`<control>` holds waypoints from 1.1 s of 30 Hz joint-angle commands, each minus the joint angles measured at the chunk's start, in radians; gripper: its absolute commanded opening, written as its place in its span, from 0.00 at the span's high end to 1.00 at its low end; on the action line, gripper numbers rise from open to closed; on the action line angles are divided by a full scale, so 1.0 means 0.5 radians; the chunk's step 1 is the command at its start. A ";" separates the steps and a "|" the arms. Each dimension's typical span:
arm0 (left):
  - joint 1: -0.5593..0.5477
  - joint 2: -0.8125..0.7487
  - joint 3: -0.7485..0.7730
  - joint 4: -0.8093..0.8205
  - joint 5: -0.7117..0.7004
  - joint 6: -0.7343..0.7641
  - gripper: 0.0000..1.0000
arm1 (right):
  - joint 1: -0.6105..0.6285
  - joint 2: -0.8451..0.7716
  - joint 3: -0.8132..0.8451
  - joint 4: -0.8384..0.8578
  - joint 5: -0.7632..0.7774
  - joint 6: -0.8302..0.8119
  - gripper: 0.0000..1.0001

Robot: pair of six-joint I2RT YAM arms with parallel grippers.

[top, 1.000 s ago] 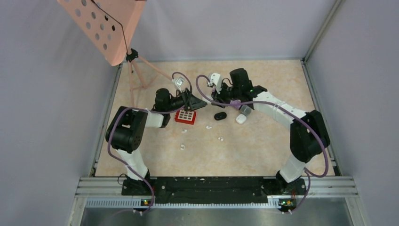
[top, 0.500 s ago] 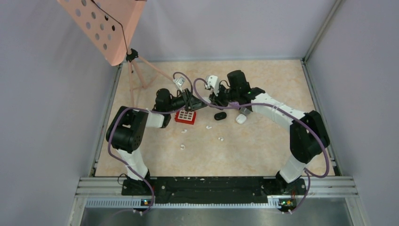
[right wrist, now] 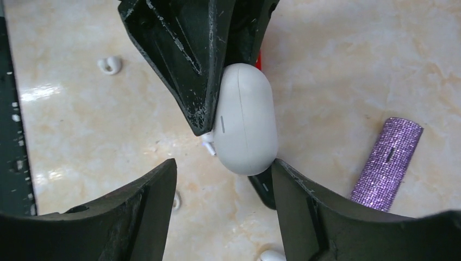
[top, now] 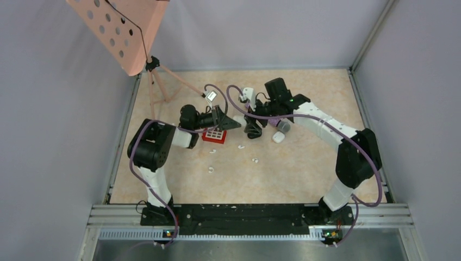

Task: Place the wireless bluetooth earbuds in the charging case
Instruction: Pick up the charging case at the center of the board, then open the charging case.

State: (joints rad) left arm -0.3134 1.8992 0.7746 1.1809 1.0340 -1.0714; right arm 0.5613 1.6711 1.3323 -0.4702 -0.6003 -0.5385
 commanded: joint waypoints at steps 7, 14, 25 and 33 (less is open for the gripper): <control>-0.146 -0.307 -0.125 0.306 0.264 0.752 1.00 | -0.106 -0.224 0.256 -0.421 -0.448 0.083 0.35; -0.229 -0.627 -0.294 0.034 0.194 1.228 1.00 | -0.105 -0.230 0.236 -0.431 -0.590 0.099 0.38; -0.232 -0.647 -0.332 0.184 0.171 1.241 1.00 | -0.102 -0.283 0.151 -0.464 -0.804 0.092 0.58; -0.237 -0.626 -0.310 0.252 0.174 1.190 1.00 | -0.033 -0.291 0.102 -0.545 -0.742 -0.024 0.48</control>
State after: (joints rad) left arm -0.4263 1.6016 0.6003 1.2270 1.1183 -0.4801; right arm 0.5186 1.5703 1.3991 -0.7212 -0.9585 -0.5018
